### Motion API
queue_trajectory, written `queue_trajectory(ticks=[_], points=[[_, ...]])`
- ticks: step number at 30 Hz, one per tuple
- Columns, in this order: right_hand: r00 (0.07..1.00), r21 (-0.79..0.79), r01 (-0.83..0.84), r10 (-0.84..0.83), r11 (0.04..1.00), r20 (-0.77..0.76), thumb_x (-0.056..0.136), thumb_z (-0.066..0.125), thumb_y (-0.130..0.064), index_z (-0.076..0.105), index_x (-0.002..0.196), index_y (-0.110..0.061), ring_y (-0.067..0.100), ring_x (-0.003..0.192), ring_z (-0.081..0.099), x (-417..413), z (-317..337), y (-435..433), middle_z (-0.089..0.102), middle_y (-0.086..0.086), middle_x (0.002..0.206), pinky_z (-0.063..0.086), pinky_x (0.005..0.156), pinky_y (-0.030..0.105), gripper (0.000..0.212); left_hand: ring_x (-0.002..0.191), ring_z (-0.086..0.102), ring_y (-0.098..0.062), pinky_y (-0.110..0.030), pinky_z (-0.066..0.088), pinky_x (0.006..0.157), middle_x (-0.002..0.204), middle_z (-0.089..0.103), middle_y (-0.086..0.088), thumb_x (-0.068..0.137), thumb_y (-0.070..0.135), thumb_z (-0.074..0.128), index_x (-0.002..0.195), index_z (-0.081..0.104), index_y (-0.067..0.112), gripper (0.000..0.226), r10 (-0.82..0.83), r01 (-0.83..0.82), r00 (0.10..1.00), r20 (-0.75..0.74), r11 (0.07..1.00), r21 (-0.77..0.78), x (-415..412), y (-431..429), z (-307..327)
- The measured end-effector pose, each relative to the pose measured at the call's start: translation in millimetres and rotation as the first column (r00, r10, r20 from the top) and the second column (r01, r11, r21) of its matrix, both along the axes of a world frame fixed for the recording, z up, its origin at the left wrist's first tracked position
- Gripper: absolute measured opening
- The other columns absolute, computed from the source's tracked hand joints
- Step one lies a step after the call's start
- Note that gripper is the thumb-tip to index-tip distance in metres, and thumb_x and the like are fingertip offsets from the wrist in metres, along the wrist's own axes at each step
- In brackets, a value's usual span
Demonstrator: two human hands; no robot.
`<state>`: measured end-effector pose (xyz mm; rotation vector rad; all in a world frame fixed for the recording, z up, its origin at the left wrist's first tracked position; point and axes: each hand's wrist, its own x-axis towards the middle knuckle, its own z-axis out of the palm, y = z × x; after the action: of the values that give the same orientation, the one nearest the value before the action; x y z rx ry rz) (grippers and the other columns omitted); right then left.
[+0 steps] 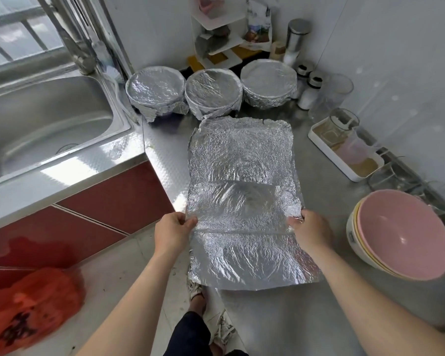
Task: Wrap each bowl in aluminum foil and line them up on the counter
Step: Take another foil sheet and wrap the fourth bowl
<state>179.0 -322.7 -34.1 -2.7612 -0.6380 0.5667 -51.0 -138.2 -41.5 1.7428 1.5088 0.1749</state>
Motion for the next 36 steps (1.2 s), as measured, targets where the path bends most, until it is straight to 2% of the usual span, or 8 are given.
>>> queue_trajectory(ticks=[5, 9, 14, 24, 28, 30, 33, 36], points=[[0.998, -0.039, -0.029, 0.032, 0.999, 0.062, 0.097, 0.05, -0.038, 0.061, 0.111, -0.004, 0.033, 0.1, 0.06, -2.2, 1.1, 3.1, 0.066, 0.013, 0.108, 0.044, 0.079, 0.037, 0.038, 0.052, 0.05, -0.018, -0.03, 0.034, 0.052, 0.052, 0.057, -0.001, 0.089, 0.034, 0.069, 0.061, 0.06, 0.012, 0.037, -0.011, 0.018, 0.996, -0.088, 0.997, 0.073, 1.5, -5.0, -1.0], [0.989, -0.081, -0.083, 0.092, 0.993, 0.118, 0.099, 0.044, -0.039, 0.054, 0.088, -0.013, 0.032, 0.089, 0.059, -0.9, -3.5, 2.3, 0.067, 0.012, 0.095, 0.042, 0.075, 0.039, 0.03, 0.065, 0.056, -0.026, -0.033, 0.036, 0.056, 0.062, 0.061, -0.006, 0.09, 0.034, 0.065, 0.071, 0.063, 0.008, 0.033, -0.055, 0.083, 0.978, -0.2, 0.987, 0.136, 4.5, -5.3, 3.9], [0.957, -0.107, -0.159, 0.18, 0.981, 0.228, 0.101, 0.037, -0.039, 0.054, 0.104, -0.014, 0.029, 0.093, 0.057, -4.0, -5.2, 4.4, 0.067, 0.007, 0.094, 0.037, 0.077, 0.038, 0.031, 0.064, 0.055, -0.024, -0.032, 0.033, 0.054, 0.063, 0.059, -0.003, 0.093, 0.033, 0.061, 0.073, 0.061, 0.009, 0.031, -0.069, 0.107, 0.965, -0.253, 0.984, 0.139, 6.6, -4.0, 5.5], [0.933, -0.188, -0.203, 0.248, 0.961, 0.261, 0.102, 0.03, -0.039, 0.052, 0.104, -0.013, 0.025, 0.087, 0.059, -3.5, -6.6, 12.3, 0.068, 0.005, 0.089, 0.033, 0.076, 0.036, 0.034, 0.073, 0.056, -0.023, -0.032, 0.036, 0.058, 0.069, 0.06, 0.002, 0.093, 0.035, 0.06, 0.077, 0.058, 0.017, 0.024, -0.044, 0.089, 0.955, -0.294, 0.986, 0.142, 6.1, -2.2, 3.0], [0.922, -0.219, -0.216, 0.273, 0.951, 0.274, 0.101, 0.029, -0.04, 0.053, 0.103, -0.013, 0.023, 0.084, 0.06, -3.8, -7.5, 15.2, 0.068, 0.003, 0.087, 0.036, 0.076, 0.037, 0.037, 0.095, 0.052, -0.03, -0.039, 0.04, 0.071, 0.096, 0.057, -0.006, 0.084, 0.028, 0.073, 0.106, 0.057, 0.013, 0.032, 0.005, 0.091, 0.968, -0.25, 0.924, 0.372, 11.9, -4.5, 16.7], [0.918, -0.233, -0.224, 0.285, 0.946, 0.275, 0.102, 0.027, -0.041, 0.052, 0.103, -0.014, 0.022, 0.085, 0.059, -4.7, -6.9, 15.6, 0.068, 0.002, 0.088, 0.033, 0.075, 0.036, 0.037, 0.101, 0.052, -0.028, -0.037, 0.043, 0.077, 0.108, 0.058, -0.008, 0.084, 0.025, 0.073, 0.113, 0.06, 0.013, 0.033, -0.147, 0.233, 0.967, -0.208, 0.842, 0.486, 29.8, -12.2, 31.1], [0.914, -0.26, -0.221, 0.293, 0.94, 0.281, 0.102, 0.026, -0.041, 0.052, 0.105, -0.014, 0.022, 0.088, 0.06, -4.8, -5.9, 15.5, 0.068, 0.002, 0.091, 0.033, 0.076, 0.036, 0.037, 0.13, 0.042, -0.024, -0.039, 0.042, 0.103, 0.14, 0.047, -0.004, 0.097, 0.039, 0.053, 0.134, 0.052, 0.022, 0.041, -0.527, 0.595, 0.804, -0.277, 0.703, 0.39, 69.2, -32.3, 35.6], [0.915, -0.263, -0.215, 0.288, 0.941, 0.282, 0.102, 0.023, -0.041, 0.052, 0.106, -0.014, 0.022, 0.088, 0.062, -4.4, -6.6, 15.6, 0.069, 0.002, 0.092, 0.034, 0.076, 0.036, 0.04, 0.15, -0.003, -0.028, -0.049, 0.008, 0.122, 0.163, -0.002, -0.006, 0.1, 0.057, 0.021, 0.155, 0.006, 0.021, 0.067, -0.675, 0.793, 0.602, -0.426, 0.566, 0.225, 92.6, -46.6, 11.0]])
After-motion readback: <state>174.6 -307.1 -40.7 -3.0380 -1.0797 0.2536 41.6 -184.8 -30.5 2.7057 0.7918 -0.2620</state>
